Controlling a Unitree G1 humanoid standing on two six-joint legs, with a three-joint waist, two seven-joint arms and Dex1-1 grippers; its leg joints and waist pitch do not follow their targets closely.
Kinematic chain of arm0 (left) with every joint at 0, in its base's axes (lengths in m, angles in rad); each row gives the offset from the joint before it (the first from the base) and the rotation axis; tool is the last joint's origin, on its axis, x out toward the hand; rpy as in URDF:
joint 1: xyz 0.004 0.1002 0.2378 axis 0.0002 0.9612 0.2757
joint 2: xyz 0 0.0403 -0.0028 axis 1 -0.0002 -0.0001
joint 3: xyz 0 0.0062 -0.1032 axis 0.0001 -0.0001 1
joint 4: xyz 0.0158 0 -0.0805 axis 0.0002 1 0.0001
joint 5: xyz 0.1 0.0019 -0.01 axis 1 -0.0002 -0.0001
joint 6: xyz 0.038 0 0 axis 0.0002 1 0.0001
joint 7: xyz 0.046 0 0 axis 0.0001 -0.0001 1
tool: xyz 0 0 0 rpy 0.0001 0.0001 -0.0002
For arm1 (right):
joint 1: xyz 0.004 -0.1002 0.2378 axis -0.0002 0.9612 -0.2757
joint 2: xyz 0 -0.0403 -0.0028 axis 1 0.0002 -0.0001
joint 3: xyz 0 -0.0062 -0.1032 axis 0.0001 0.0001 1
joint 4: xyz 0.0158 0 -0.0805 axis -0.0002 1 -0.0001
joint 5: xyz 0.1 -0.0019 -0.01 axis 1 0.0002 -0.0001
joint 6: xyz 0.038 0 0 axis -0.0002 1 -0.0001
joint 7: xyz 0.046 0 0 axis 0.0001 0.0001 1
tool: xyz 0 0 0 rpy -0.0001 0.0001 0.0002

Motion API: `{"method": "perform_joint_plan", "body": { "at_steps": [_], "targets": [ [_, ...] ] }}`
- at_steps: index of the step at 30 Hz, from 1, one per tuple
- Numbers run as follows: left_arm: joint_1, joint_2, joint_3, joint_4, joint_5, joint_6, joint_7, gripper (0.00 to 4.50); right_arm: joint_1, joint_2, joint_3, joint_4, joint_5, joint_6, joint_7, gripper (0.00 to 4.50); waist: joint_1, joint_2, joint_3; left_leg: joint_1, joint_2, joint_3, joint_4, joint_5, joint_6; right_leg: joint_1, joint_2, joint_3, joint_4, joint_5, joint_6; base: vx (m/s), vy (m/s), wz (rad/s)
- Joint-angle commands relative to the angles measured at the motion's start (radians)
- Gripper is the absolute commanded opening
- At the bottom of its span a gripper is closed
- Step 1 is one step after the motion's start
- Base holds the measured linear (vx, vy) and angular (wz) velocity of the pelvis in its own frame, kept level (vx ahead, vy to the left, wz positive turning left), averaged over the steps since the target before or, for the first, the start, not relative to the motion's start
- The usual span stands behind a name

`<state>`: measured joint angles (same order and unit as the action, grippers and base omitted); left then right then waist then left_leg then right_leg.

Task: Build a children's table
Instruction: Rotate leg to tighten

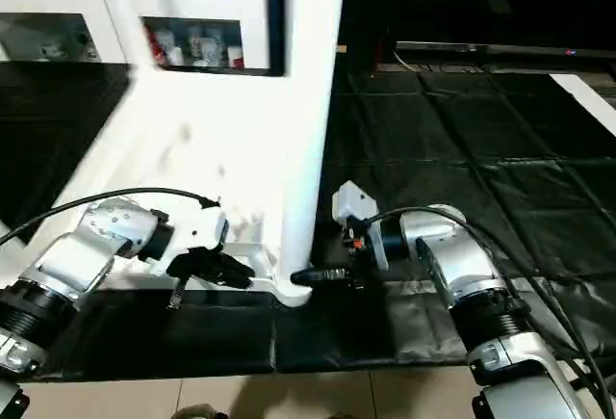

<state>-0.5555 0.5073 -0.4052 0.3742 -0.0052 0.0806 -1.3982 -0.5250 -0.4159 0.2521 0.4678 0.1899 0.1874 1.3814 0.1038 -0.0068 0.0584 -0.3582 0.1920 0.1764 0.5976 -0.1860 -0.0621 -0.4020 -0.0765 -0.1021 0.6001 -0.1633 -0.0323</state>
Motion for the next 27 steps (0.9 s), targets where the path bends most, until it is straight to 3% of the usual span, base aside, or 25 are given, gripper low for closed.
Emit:
{"method": "perform_joint_plan", "body": {
  "at_steps": [1,15,21,27],
  "targets": [
    [-0.012,-0.003,-0.026,-0.025,-0.001,-0.016,-0.034,0.00,-0.022,0.006,0.008,0.008,0.006,0.000,0.001,3.74,-0.006,-0.002,-0.070,0.008,0.045,-0.011,-0.070,-0.208,0.030,0.052,-0.077,0.058,-0.078,-0.351,-0.161,0.000,0.000,0.00],
    [-0.016,0.000,-0.028,-0.011,0.009,-0.022,-0.032,0.00,-0.022,0.032,0.014,0.026,0.011,0.003,0.020,2.49,-0.011,0.001,-0.069,0.009,0.046,-0.012,-0.071,-0.216,0.028,0.052,-0.076,0.058,-0.077,-0.346,-0.169,0.000,0.000,0.00],
    [-0.011,-0.001,-0.022,-0.009,0.014,-0.006,-0.010,0.00,-0.003,0.038,0.009,0.003,0.016,0.013,0.007,2.20,-0.014,0.000,-0.069,0.008,0.045,-0.012,-0.071,-0.218,0.027,0.052,-0.076,0.059,-0.078,-0.355,-0.164,0.000,0.000,0.00],
    [0.012,-0.055,0.051,-0.005,0.012,0.117,0.175,0.00,0.042,0.095,-0.022,-0.017,-0.049,0.016,-0.238,2.06,-0.024,0.002,-0.062,0.013,0.040,-0.015,-0.074,-0.256,0.004,0.047,-0.076,0.055,-0.089,-0.443,-0.137,0.000,0.000,0.00]
  ]
}}
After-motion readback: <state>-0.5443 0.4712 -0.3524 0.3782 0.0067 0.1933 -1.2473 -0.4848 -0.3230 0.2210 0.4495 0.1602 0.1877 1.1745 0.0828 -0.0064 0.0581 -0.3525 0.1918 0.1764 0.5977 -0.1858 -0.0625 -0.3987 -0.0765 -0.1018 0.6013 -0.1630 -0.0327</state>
